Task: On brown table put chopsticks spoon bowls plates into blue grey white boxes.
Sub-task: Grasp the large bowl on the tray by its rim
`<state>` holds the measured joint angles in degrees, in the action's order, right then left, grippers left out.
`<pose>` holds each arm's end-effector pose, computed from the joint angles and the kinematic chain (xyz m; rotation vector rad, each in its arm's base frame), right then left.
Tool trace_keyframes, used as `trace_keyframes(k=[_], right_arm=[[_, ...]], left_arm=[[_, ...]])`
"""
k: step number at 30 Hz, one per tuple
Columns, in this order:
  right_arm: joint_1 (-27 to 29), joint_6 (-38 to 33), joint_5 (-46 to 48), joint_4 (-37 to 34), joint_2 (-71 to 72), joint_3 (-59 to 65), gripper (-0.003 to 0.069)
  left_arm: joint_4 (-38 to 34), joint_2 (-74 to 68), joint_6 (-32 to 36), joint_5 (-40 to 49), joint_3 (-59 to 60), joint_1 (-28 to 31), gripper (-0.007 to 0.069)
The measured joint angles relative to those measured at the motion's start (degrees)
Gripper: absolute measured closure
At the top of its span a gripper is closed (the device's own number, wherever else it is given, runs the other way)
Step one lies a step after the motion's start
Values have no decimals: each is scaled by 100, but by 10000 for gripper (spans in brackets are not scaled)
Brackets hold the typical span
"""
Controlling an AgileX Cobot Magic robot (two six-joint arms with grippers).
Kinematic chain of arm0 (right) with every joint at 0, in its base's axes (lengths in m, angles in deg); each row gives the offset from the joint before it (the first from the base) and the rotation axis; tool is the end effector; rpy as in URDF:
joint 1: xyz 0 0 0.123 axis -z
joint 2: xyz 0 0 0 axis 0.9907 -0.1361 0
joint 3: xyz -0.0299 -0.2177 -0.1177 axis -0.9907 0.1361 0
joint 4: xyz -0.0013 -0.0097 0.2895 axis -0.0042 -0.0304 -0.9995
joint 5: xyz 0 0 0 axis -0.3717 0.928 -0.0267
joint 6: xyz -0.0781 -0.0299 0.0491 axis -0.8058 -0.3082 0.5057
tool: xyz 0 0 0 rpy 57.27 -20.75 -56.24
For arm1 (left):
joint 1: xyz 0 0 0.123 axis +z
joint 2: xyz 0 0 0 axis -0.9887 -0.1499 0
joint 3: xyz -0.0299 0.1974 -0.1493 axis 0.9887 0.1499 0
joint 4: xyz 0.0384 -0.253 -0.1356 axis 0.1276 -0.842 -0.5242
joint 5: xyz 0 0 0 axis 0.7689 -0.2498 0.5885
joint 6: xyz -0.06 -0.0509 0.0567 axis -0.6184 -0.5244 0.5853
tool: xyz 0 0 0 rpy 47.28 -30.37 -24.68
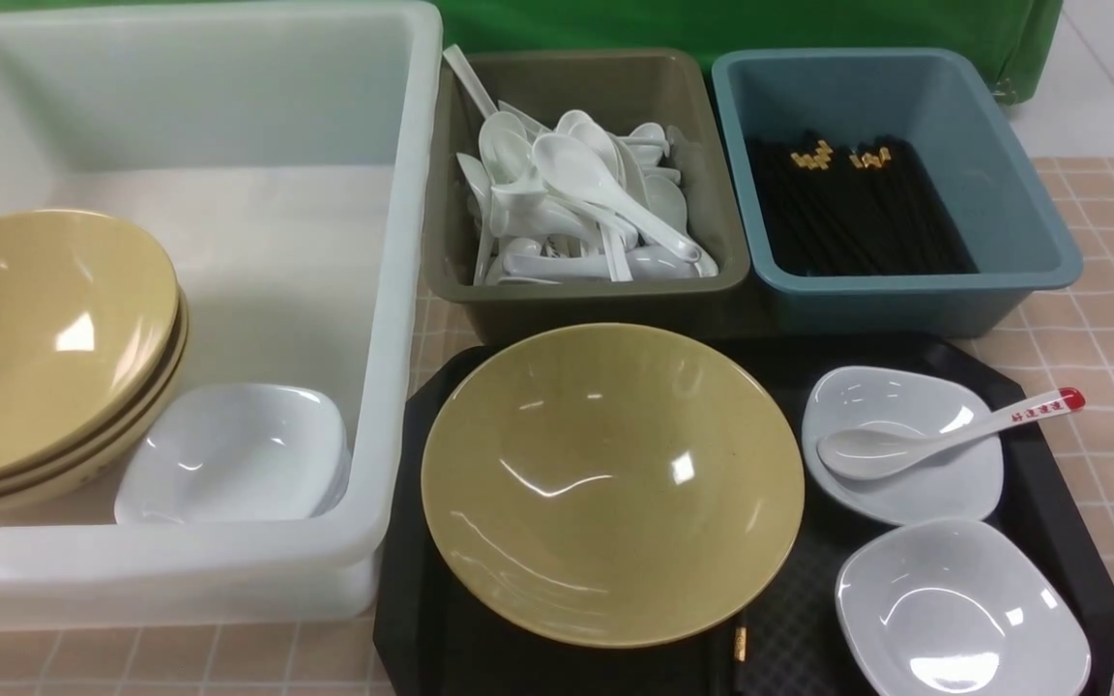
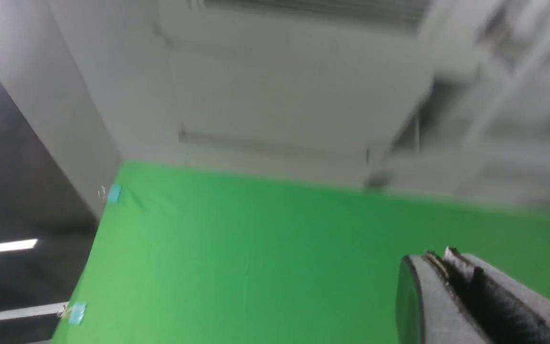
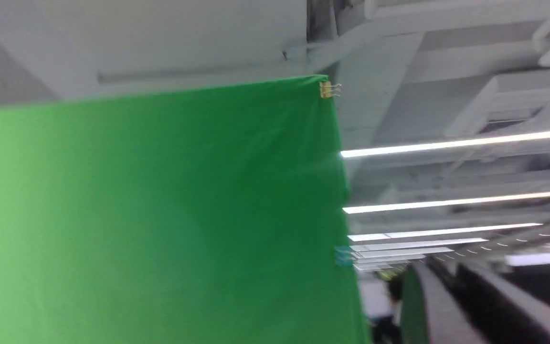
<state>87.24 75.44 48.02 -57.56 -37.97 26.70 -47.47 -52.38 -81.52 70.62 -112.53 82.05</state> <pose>0.0900 -0.0070 0.3551 0.0744 0.9392 0.0068 0.0738 0.0026 0.4126 -0.0433 0.7899 -0.0328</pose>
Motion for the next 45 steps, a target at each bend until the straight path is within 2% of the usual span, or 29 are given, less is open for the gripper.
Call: trace_keyframes(k=[2, 4, 5, 8, 10, 11, 12, 13, 15, 17, 19, 20, 21, 23, 24, 25, 27, 28, 29, 30, 33, 36, 40, 42, 45], right_arm=[[0, -402, 825, 0, -306, -367, 619], [0, -552, 1204, 0, -497, -446, 622], [0, -733, 1742, 0, -771, -480, 622], [0, -983, 2767, 0, -1389, -371, 622], [0, -913, 3080, -36, -1699, -232, 622], [0, -906, 3080, -36, -1734, -214, 622], [-15, -945, 3358, -220, -2046, -82, 622], [-15, -958, 3358, -220, -2081, -71, 622], [-190, -1175, 3656, -623, -2440, 5, 622], [-448, -1577, 3703, -1064, -2695, 5, 622], [-724, -2019, 3694, -1483, -2883, -33, 622], [-789, -2118, 3680, -1574, -2918, -40, 622], [-1096, -2515, 3600, -1911, -3045, -58, 622], [-1268, -2694, 3559, -2077, -3134, -76, 622], [-1574, -2830, 3501, -2216, -3275, -90, 622], [-1609, -2842, 3488, -2229, -3275, -95, 622], [-1997, -2920, 3482, -2315, -3480, -95, 622], [-2024, -2920, 3482, -2315, -3496, -95, 622], [-2254, -2926, 3530, -2322, -3625, -95, 622], [-2278, -2926, 3530, -2322, -3640, -95, 622], [-2643, -2960, 3589, -2328, -3916, -95, 622], [-2823, -3051, 3649, -2333, -4093, -95, 622], [-2952, -3162, 3976, -2333, -4252, -180, 622], [-2984, -3213, 4523, -2333, -4297, -358, 622], [-2984, -3176, 5317, -2333, -4297, -512, 621]], left_arm=[[65, -608, 151, 514, -471, 0, 620], [51, -1070, 141, 789, -672, -11, 620], [-1, -1467, 59, 1092, -884, -12, 620], [-423, -2475, -338, 2506, -1464, -18, 620], [-761, -3018, -431, 3503, -1931, -18, 620], [-801, -3079, -431, 3615, -1931, -18, 620], [-1161, -3617, -181, 4595, -2404, -18, 620], [-1204, -3736, -136, 4804, -2451, -18, 620], [-1856, -4365, 555, 5849, -2953, -18, 620], [-2533, -4839, 1117, 6519, -3208, -18, 620], [-3403, -5301, 1686, 6988, -3339, -60, 620], [-3573, -5381, 1743, 7058, -3346, -67, 620], [-4188, -5667, 2212, 7217, -3363, -230, 620], [-4516, -5851, 2452, 7254, -3370, -424, 620], [-4751, -6098, 2645, 7202, -3391, -785, 620], [-4776, -6125, 2680, 7191, -3396, -890, 620], [-4673, -6474, 2710, 6969, -3408, -1660, 620], [-4646, -6503, 2700, 6950, -3408, -1723, 620], [-4373, -6800, 2644, 6787, -3408, -2281, 620], [-4373, -6836, 2633, 6772, -3408, -2281, 620], [-3764, -7614, 2548, 6705, -3596, -3209, 620], [-3274, -8297, 2448, 6705, -3916, -3640, 620], [-2526, -8914, 2061, 6705, -4337, -3928, 620], [-1912, -9310, 1685, 6699, -4662, -4087, 620], [-1456, -9832, 1399, 6632, -4976, -4212, 620]])
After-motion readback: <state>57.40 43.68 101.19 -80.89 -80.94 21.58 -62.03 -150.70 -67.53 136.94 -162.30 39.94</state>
